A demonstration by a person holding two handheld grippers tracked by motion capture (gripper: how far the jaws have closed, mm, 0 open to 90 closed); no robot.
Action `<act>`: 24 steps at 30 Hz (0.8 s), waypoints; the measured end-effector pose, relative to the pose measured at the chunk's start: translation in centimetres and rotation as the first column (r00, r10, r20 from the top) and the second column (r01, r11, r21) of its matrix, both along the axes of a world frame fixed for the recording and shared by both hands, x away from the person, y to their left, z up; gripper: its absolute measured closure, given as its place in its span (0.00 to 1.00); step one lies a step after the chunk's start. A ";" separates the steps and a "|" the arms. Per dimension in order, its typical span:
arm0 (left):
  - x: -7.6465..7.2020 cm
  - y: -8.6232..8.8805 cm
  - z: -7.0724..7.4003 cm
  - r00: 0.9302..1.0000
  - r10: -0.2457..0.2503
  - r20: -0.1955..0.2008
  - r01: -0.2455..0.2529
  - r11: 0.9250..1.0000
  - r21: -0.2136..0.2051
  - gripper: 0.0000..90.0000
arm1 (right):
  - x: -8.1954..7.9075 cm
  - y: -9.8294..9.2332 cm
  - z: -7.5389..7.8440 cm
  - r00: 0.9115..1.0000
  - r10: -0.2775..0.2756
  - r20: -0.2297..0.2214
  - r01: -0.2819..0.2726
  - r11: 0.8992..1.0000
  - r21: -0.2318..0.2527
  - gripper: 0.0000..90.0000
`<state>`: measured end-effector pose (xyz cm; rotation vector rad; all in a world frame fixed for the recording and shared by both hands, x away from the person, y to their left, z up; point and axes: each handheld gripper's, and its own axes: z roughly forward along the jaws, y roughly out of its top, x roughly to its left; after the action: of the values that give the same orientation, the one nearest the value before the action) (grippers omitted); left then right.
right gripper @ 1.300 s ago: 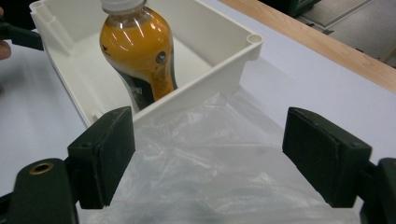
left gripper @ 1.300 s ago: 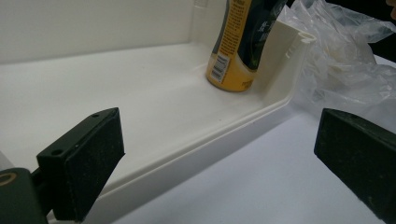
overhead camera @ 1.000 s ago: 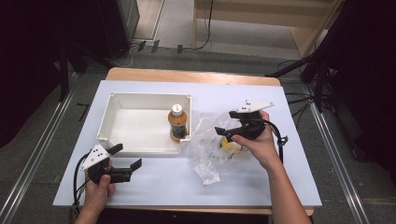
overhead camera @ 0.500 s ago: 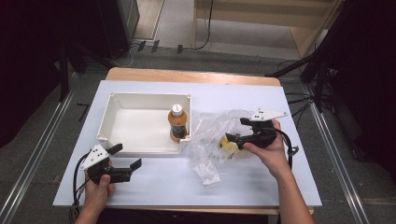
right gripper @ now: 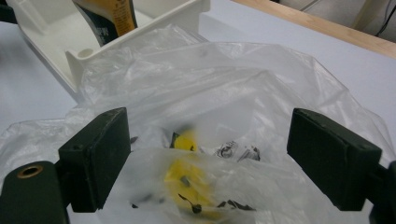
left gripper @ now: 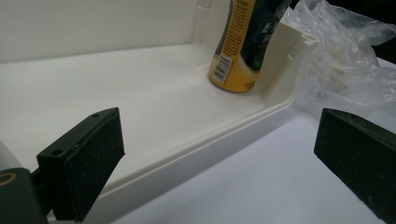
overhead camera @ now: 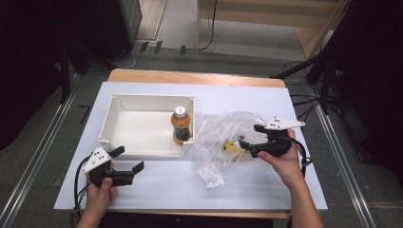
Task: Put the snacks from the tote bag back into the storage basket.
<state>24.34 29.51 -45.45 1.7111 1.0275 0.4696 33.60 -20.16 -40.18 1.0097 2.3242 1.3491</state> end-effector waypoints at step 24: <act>0.0 0.0 0.0 1.000 0.007 0.001 -0.007 1.000 0.001 0.02 | -2.0 -4.3 -1.8 0.997 -0.079 -0.012 0.080 0.997 0.018 0.15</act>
<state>24.33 29.50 -45.46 1.7091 1.0327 0.4751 31.60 -24.45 -41.99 1.1059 2.2584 1.3402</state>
